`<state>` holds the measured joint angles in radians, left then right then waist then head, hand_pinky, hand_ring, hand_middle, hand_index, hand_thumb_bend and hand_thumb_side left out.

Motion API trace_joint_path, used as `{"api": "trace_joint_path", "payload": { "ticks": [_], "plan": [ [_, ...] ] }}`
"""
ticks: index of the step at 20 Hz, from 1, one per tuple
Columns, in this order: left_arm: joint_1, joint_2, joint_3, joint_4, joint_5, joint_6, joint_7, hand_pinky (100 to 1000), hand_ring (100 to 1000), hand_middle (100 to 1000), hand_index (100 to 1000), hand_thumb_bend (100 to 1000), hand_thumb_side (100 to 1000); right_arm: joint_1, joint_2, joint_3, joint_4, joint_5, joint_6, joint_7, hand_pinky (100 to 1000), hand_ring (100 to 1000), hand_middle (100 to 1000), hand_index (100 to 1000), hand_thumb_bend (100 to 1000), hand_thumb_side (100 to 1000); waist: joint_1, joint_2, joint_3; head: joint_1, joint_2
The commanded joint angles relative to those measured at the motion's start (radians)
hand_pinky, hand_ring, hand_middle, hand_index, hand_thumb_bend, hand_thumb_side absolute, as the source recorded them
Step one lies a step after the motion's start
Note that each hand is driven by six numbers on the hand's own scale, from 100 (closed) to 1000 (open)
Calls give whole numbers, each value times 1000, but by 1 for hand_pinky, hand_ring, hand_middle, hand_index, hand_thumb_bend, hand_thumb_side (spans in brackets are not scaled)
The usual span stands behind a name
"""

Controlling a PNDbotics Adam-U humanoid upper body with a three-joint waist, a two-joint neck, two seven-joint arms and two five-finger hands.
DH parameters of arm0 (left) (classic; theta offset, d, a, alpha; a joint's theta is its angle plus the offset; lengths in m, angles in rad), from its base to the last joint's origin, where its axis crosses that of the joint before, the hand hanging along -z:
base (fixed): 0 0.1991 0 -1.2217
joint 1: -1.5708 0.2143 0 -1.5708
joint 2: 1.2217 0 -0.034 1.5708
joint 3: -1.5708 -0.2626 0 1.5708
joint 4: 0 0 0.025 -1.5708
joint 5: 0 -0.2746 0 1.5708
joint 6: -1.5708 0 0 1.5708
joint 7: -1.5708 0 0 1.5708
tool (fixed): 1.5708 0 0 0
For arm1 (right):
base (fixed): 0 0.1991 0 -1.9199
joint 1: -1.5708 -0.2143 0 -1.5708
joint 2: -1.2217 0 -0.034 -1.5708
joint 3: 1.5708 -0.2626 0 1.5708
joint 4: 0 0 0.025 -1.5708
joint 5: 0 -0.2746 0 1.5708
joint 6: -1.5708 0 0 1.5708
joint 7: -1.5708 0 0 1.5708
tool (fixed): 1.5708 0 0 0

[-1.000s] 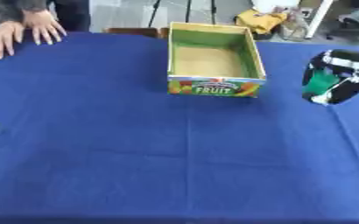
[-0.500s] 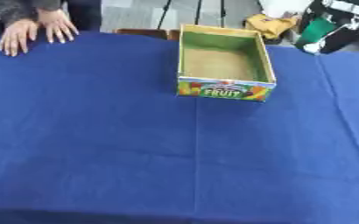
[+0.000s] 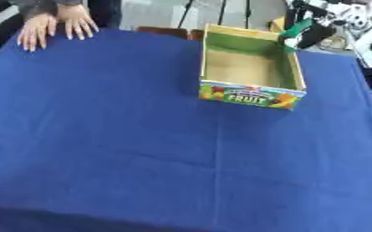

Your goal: Pick up objects on the table and place them in the box.

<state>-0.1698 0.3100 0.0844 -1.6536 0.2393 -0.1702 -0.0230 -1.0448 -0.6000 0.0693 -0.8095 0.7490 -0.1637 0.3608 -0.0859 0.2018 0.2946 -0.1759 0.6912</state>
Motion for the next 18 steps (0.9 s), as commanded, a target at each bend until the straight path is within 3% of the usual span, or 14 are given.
{"api": "trace_joint_path", "payload": {
  "ticks": [1, 7, 11, 13, 14, 18],
  "plan": [
    [-18, 16, -4, -22, 7, -1, -9, 664, 829, 718, 766, 631, 705, -38, 10, -28, 58, 54, 13, -36, 213, 274, 362, 564, 100, 100, 11, -7, 7, -15, -19],
    [-20, 9, -4, -25, 12, -1, -11, 664, 828, 718, 765, 632, 704, -42, 60, -39, 133, 116, 16, -75, 279, 338, 426, 615, 100, 100, 27, 10, 13, -30, -19],
    [-21, 4, -4, -25, 13, 0, -12, 665, 828, 718, 765, 633, 704, -33, 85, -36, 149, 127, -5, -80, 360, 420, 515, 717, 100, 100, 37, 15, 6, -35, -14],
    [-22, 2, -4, -25, 14, -1, -11, 665, 828, 717, 765, 633, 704, -29, 94, -33, 148, 125, -22, -86, 389, 465, 556, 769, 100, 195, 40, 16, 3, -37, -13],
    [-22, 1, -4, -25, 14, -1, -11, 665, 827, 717, 765, 633, 704, -28, 98, -33, 146, 123, -29, -93, 402, 495, 582, 789, 142, 238, 41, 17, 2, -37, -13],
    [-24, -3, -5, -24, 15, -1, -11, 665, 827, 717, 765, 634, 703, -22, 110, -31, 130, 121, -47, -156, 511, 656, 707, 845, 234, 330, 43, 18, 0, -40, -14]
  ]
}}
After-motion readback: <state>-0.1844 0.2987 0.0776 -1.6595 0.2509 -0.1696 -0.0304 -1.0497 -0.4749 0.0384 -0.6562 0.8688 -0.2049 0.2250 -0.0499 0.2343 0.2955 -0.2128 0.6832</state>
